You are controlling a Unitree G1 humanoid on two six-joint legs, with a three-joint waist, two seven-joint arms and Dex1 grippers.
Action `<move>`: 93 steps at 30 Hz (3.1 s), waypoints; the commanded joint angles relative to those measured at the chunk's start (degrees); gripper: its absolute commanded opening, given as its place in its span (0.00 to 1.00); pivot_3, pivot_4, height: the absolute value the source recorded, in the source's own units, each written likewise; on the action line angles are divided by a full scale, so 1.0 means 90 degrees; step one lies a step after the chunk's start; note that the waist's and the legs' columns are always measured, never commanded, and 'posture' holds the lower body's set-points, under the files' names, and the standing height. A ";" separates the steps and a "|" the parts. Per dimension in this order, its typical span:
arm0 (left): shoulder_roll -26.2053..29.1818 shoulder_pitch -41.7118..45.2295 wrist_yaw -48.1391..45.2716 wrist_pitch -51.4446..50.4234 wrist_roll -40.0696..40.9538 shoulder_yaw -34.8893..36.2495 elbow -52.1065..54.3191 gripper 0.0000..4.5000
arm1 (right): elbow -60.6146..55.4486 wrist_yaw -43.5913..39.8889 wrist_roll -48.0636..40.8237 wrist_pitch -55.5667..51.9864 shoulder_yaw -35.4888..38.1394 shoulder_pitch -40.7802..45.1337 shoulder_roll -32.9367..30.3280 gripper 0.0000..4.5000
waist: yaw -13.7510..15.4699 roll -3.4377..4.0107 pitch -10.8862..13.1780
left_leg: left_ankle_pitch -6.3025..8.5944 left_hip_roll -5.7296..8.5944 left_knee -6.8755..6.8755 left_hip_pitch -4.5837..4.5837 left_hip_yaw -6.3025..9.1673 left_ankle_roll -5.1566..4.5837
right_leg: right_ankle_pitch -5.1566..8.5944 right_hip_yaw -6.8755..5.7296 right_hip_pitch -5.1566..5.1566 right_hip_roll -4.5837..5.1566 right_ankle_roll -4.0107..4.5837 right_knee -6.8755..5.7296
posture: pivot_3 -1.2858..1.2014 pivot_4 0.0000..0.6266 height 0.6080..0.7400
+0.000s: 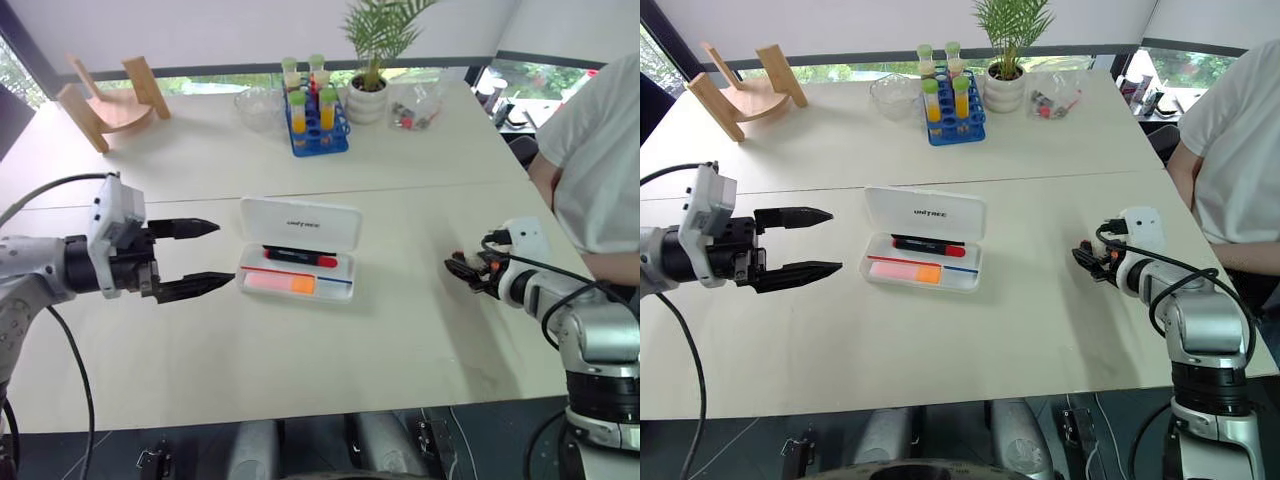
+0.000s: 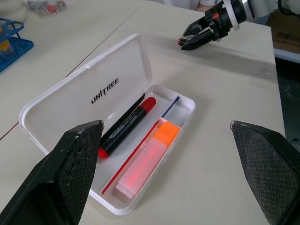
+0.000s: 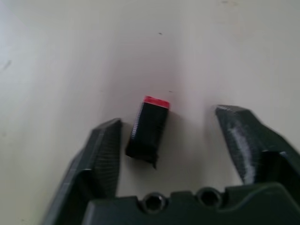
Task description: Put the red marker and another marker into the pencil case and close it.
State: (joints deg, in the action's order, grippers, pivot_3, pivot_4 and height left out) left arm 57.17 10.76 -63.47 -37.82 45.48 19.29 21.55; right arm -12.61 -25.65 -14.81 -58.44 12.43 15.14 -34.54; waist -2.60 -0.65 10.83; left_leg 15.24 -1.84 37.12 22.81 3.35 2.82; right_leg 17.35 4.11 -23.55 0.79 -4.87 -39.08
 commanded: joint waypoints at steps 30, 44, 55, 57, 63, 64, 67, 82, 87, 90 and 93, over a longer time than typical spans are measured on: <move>-0.0042 -0.0323 0.0481 -0.0081 0.0141 0.0405 0.0563 1.00 | 0.0078 -0.3591 -0.0119 0.2248 -0.4024 0.2448 -0.0285 0.01 | -0.0004 -0.0001 0.0013 | 0.0005 -0.0008 -0.0012 -0.0034 0.0005 -0.0008 | 0.0005 -0.0005 0.0025 -0.0003 0.0007 0.0007 | 0.52 0.24 1.00; -0.0123 -0.0270 0.0740 0.0041 -0.0044 0.0292 0.0227 1.00 | -0.0062 -0.3965 -0.0175 0.1984 -0.3645 0.2672 -0.0242 0.99 | 0.0013 -0.0002 0.0015 | 0.0005 -0.0007 -0.0011 -0.0034 0.0006 -0.0007 | 0.0005 -0.0007 0.0026 -0.0002 0.0007 0.0007 | 0.52 0.24 1.00; -0.0376 0.2026 0.0377 0.0570 -0.1092 -0.0786 -0.2801 0.80 | -0.1255 -0.3858 -0.1667 0.0576 -0.1819 0.2936 -0.0868 1.00 | 0.0019 -0.0005 0.0015 | 0.0005 -0.0003 -0.0010 -0.0032 0.0009 -0.0007 | 0.0005 -0.0015 0.0028 -0.0002 0.0006 0.0007 | 0.52 0.24 1.00; -0.0563 0.2614 0.0183 0.1060 -0.1533 -0.1113 -0.3732 0.57 | -0.1403 -0.3784 -0.1819 0.0458 -0.1586 0.2865 -0.1030 1.00 | 0.0019 -0.0004 0.0015 | 0.0005 -0.0002 -0.0012 -0.0031 0.0010 -0.0008 | 0.0005 -0.0015 0.0028 -0.0003 0.0006 0.0008 | 0.52 0.24 1.00; -0.1647 0.4394 0.0199 0.2915 -0.2709 -0.1653 -0.6944 0.01 | -0.1648 -0.3354 -0.1972 0.0292 -0.1190 0.2638 -0.1320 1.00 | 0.0027 -0.0006 0.0016 | 0.0005 0.0000 -0.0006 -0.0023 0.0008 -0.0008 | 0.0004 -0.0016 0.0024 -0.0002 0.0005 0.0009 | 0.52 0.24 1.00; -0.2028 0.4748 0.0358 0.3328 -0.2882 -0.1692 -0.7647 0.01 | -0.1725 -0.3270 -0.2013 0.0240 -0.1096 0.2559 -0.1369 1.00 | 0.0056 -0.0007 0.0016 | 0.0005 0.0001 -0.0004 -0.0018 0.0011 -0.0008 | 0.0004 -0.0018 0.0021 -0.0002 0.0004 0.0008 | 0.52 0.24 1.00; -0.2738 0.5338 0.0331 0.4028 -0.3235 -0.1749 -0.8924 0.01 | -0.1887 -0.3037 -0.2161 0.0074 -0.0944 0.2418 -0.1425 1.00 | 0.0172 -0.0008 0.0016 | 0.0005 0.0003 0.0008 -0.0007 0.0014 -0.0008 | 0.0003 -0.0025 0.0021 0.0000 0.0002 0.0009 | 0.52 0.24 1.00; -0.2594 0.5162 -0.3222 0.2383 -0.3228 -0.2432 -0.8235 0.01 | -0.2240 -0.2491 -0.2510 -0.0089 -0.0730 0.2033 -0.1699 1.00 | 0.0000 -0.0009 0.0016 | 0.0001 0.0002 0.0007 0.0073 0.0016 -0.0006 | 0.0002 -0.0021 -0.0079 -0.0004 0.0004 -0.0019 | 0.52 0.24 1.00; -0.2550 0.4477 -0.3225 0.1718 -0.3035 -0.3076 -0.6794 0.01 | -0.2304 -0.2402 -0.2587 -0.0091 -0.0751 0.1989 -0.1734 1.00 | 0.0028 -0.0009 0.0016 | 0.0001 0.0001 0.0011 0.0073 0.0018 -0.0005 | 0.0002 -0.0021 -0.0073 0.0000 0.0004 -0.0019 | 0.52 0.24 1.00; -0.2554 0.4140 -0.3225 0.1546 -0.3090 -0.3256 -0.6293 0.01 | -0.2329 -0.2361 -0.2618 -0.0090 -0.0775 0.1982 -0.1759 1.00 | 0.0025 -0.0009 0.0016 | 0.0000 0.0002 0.0015 0.0073 0.0018 -0.0005 | 0.0002 -0.0021 -0.0072 0.0002 0.0004 -0.0019 | 0.52 0.24 1.00; -0.2674 0.3699 -0.2776 0.1870 -0.3596 -0.3527 -0.6048 0.01 | -0.2349 -0.2323 -0.2638 -0.0085 -0.0791 0.1973 -0.1781 1.00 | 0.0016 -0.0007 0.0015 | 0.0000 0.0001 0.0014 0.0071 0.0019 -0.0005 | 0.0002 -0.0021 -0.0071 0.0000 0.0004 -0.0021 | 0.52 0.24 1.00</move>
State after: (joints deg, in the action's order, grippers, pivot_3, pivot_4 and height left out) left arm 33.29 45.01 -89.96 -22.30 14.83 -11.30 -34.59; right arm -31.99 -46.84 -37.71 -59.67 4.29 32.46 -49.89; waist -2.46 -0.71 10.96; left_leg 15.24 -1.83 37.24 23.43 3.51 2.77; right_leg 17.37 3.95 -24.19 0.79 -4.83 -39.27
